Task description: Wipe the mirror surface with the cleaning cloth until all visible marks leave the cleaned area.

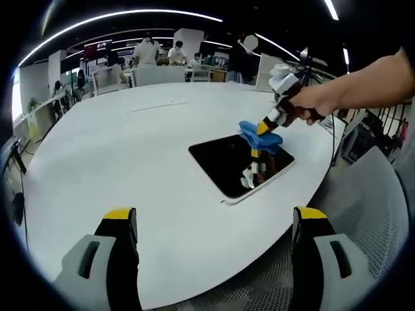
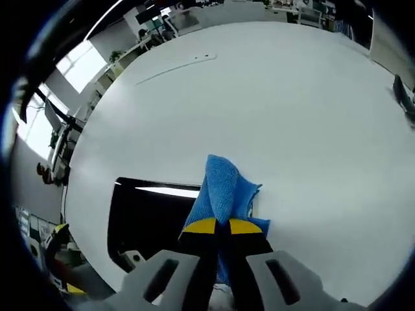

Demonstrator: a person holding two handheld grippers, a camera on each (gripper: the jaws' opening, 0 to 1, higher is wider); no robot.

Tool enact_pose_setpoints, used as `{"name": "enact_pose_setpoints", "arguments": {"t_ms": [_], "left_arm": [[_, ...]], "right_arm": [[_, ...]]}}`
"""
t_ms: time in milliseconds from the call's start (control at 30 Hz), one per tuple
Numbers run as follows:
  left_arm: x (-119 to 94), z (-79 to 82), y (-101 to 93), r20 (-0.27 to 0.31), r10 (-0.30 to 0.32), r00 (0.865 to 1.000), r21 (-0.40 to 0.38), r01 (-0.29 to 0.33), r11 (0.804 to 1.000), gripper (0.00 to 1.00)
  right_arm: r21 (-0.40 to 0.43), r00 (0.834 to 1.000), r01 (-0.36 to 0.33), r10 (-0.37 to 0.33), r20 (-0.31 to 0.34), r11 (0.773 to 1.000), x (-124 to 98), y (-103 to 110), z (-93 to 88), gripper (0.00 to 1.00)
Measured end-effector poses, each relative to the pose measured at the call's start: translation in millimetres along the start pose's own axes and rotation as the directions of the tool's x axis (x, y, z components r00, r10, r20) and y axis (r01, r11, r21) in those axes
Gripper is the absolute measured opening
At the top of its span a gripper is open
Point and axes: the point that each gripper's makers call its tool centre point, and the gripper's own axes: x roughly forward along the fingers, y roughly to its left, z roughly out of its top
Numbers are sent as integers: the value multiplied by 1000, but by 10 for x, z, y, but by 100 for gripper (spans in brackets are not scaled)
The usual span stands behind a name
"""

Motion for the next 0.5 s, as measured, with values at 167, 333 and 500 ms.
{"name": "enact_pose_setpoints", "arguments": {"t_ms": [167, 333, 500], "left_arm": [[3, -11, -10, -6, -4, 1000, 8, 4, 1000, 99], [4, -12, 11, -1, 3, 1000, 3, -3, 1000, 99], [-2, 7, 28, 11, 11, 1000, 0, -11, 1000, 99]], "right_arm": [[-2, 1000, 12, -12, -6, 1000, -6, 9, -5, 0], [5, 1000, 16, -16, -14, 1000, 0, 10, 0, 0], [-16, 1000, 8, -8, -23, 1000, 40, 103, 11, 0]]}}
